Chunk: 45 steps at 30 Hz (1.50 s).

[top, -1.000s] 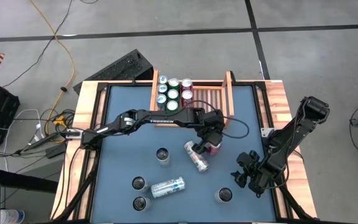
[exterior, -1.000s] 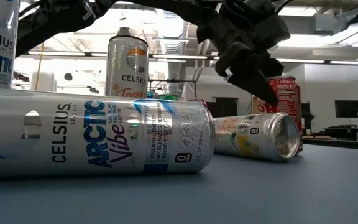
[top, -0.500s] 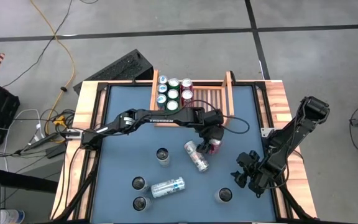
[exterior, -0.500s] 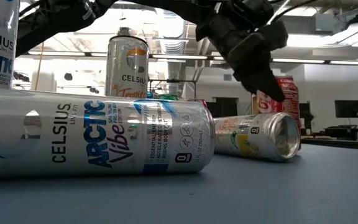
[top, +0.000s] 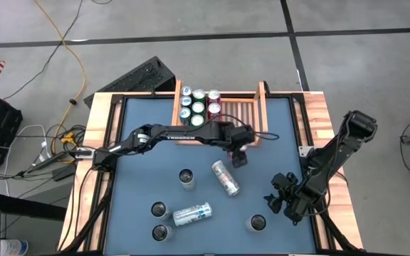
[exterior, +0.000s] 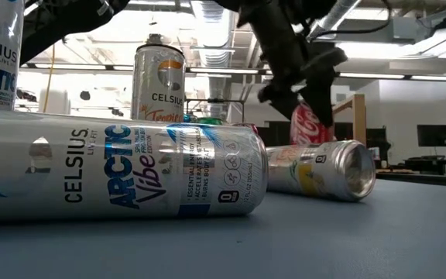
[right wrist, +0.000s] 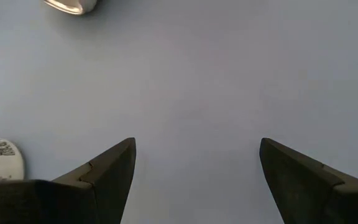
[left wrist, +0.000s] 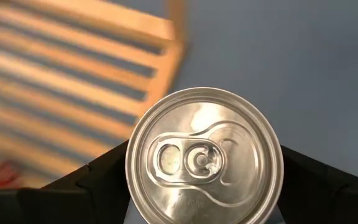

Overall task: Place canned beverage on shelf
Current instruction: Put the red soda can on the shelf

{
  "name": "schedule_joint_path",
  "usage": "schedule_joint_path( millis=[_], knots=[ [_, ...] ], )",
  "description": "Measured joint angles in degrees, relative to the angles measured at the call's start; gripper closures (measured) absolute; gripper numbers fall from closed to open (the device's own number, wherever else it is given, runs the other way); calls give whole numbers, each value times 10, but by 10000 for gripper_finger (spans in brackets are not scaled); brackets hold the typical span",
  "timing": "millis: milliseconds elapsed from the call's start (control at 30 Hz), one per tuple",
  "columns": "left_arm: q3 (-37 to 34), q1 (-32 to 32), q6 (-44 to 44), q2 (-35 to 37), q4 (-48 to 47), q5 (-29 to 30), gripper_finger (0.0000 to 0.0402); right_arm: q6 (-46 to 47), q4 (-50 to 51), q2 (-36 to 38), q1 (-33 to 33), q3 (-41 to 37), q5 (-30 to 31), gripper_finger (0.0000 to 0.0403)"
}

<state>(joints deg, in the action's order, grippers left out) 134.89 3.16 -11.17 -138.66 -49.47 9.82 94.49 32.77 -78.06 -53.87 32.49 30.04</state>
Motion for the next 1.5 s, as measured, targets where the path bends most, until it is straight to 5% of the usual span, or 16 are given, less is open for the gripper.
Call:
schedule_joint_path(
  millis=[833, 1233, 1500],
  knots=[
    [1, 31, -353, 32, -155, 256, 104, 51, -20, -55, 2, 1, 16, 74],
    [-6, 30, -449, 32, -156, 271, 104, 26, -19, -55, 2, 1, 17, 74],
    [-47, 39, -419, 31, -146, 265, 104, 23, -16, -55, 2, 0, 20, 74]
  ],
)
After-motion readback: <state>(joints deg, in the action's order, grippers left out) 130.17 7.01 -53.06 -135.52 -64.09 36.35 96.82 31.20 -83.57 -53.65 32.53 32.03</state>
